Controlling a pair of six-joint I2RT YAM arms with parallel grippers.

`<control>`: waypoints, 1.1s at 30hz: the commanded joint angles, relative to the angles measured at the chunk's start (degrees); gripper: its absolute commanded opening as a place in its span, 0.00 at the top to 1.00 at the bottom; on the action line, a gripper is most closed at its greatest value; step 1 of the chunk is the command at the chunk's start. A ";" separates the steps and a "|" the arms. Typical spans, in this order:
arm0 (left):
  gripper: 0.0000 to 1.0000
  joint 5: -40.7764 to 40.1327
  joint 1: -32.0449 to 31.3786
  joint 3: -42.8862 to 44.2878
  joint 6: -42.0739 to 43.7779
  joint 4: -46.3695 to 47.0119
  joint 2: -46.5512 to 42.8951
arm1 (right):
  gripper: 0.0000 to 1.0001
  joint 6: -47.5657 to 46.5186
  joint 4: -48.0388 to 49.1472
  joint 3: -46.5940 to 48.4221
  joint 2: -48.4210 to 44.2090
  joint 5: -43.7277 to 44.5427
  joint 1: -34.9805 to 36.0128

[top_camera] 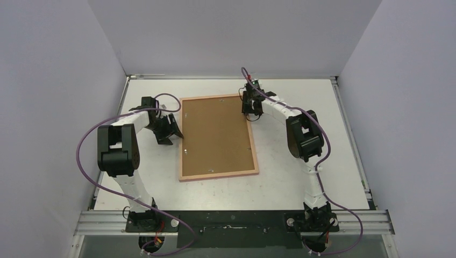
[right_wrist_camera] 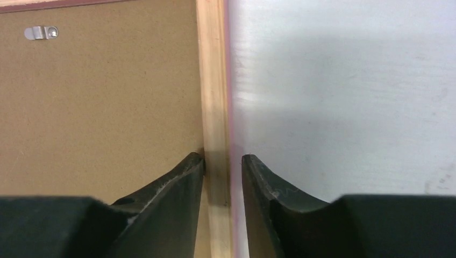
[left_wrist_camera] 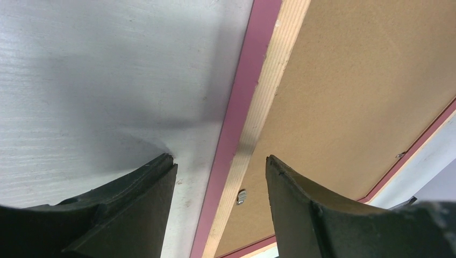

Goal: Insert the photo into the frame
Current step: Install the photo frame at the center of the board.

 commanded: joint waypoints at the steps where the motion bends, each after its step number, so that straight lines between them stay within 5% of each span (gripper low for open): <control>1: 0.40 1.79 -0.03 2.87 -0.60 0.14 0.45 | 0.61 4.20 -12.87 9.50 -4.80 1.06 -2.30; 7: 0.39 0.91 -0.03 2.88 -0.73 0.35 -1.01 | 0.47 7.14 -14.58 7.27 -12.91 -4.98 -5.44; 12: 0.40 -1.49 -0.09 -0.63 -1.17 2.16 -3.75 | 0.53 9.18 -10.34 -2.06 -17.72 -14.29 -4.26; 18: 0.45 0.00 -0.14 -6.81 -3.02 5.63 -7.04 | 0.55 24.75 6.13 -19.48 -25.37 -21.15 3.02; 21: 0.54 1.69 -0.13 -9.62 -4.22 7.58 -7.60 | 0.57 29.28 14.27 -23.20 -24.89 -23.85 8.39; 33: 0.95 4.23 -0.93 -13.89 -5.94 10.81 -8.34 | 0.74 36.12 17.53 -19.52 -13.48 -23.27 20.51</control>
